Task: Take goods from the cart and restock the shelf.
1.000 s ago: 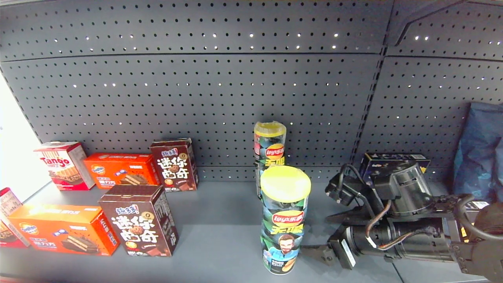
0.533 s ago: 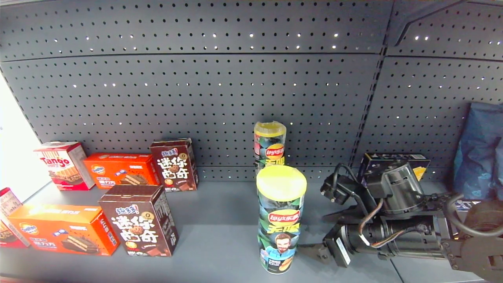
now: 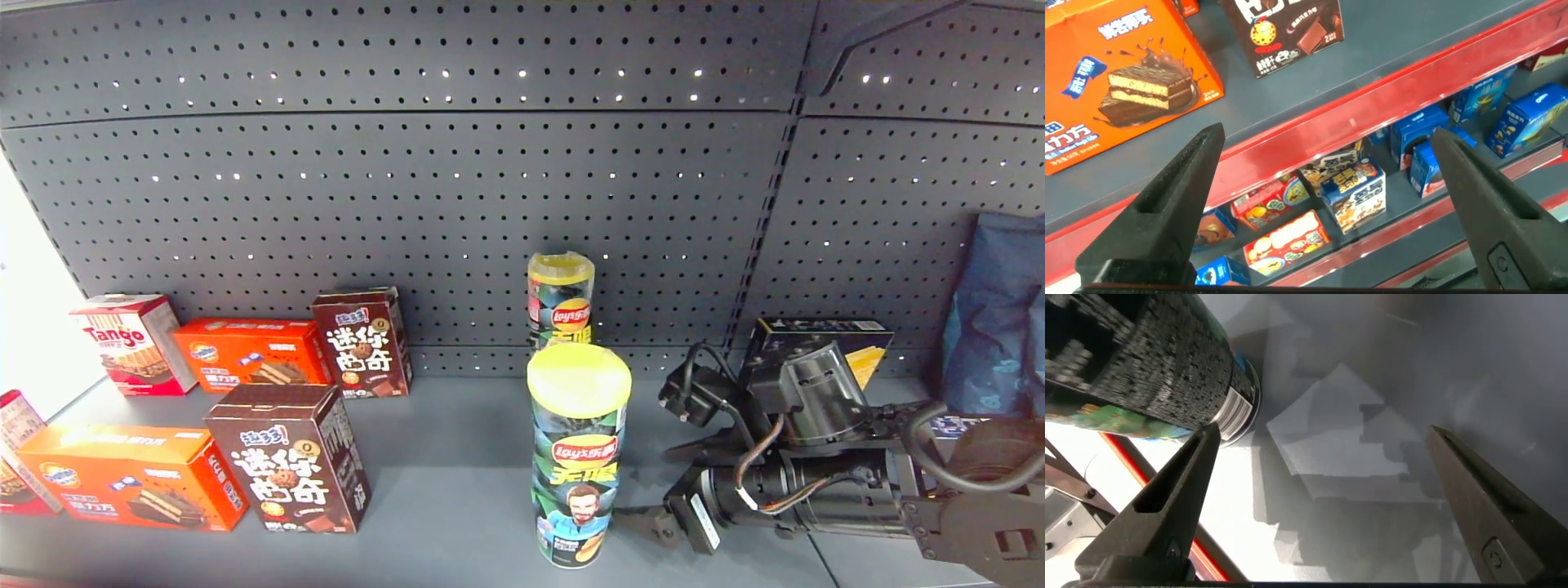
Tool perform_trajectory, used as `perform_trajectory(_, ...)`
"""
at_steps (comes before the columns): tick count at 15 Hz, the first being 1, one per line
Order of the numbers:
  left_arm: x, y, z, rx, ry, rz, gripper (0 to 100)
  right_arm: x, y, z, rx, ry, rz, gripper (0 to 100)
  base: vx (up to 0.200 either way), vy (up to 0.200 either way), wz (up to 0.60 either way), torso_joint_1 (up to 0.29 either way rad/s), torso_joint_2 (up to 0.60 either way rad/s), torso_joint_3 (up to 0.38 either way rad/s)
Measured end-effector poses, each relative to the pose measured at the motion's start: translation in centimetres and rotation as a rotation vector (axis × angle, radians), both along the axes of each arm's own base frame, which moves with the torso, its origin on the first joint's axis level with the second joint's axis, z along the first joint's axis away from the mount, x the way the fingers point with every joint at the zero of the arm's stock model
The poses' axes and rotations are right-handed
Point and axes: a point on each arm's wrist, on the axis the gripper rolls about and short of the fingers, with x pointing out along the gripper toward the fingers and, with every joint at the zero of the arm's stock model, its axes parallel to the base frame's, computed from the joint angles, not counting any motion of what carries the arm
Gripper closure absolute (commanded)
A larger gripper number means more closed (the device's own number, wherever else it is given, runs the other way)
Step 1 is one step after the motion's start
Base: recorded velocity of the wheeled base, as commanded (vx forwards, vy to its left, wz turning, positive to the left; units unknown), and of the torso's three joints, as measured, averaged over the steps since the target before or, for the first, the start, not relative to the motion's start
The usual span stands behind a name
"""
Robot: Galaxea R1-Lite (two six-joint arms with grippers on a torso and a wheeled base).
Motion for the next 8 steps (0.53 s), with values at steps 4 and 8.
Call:
perform_trajectory(4,0.0,0.0,0.0,0.001,0.0,-0.001,0,-0.04,0.26,-0.28,-0.007,0.007,0.009,0,0.0,0.0,0.0,0.0,0.0,0.0)
perform_trajectory(8,0.0,0.0,0.0,0.001,0.0,0.0,0,-0.09,0.43,-0.35,-0.008,0.009,0.015,0,0.0,0.0,0.0,0.0,0.0,0.0)
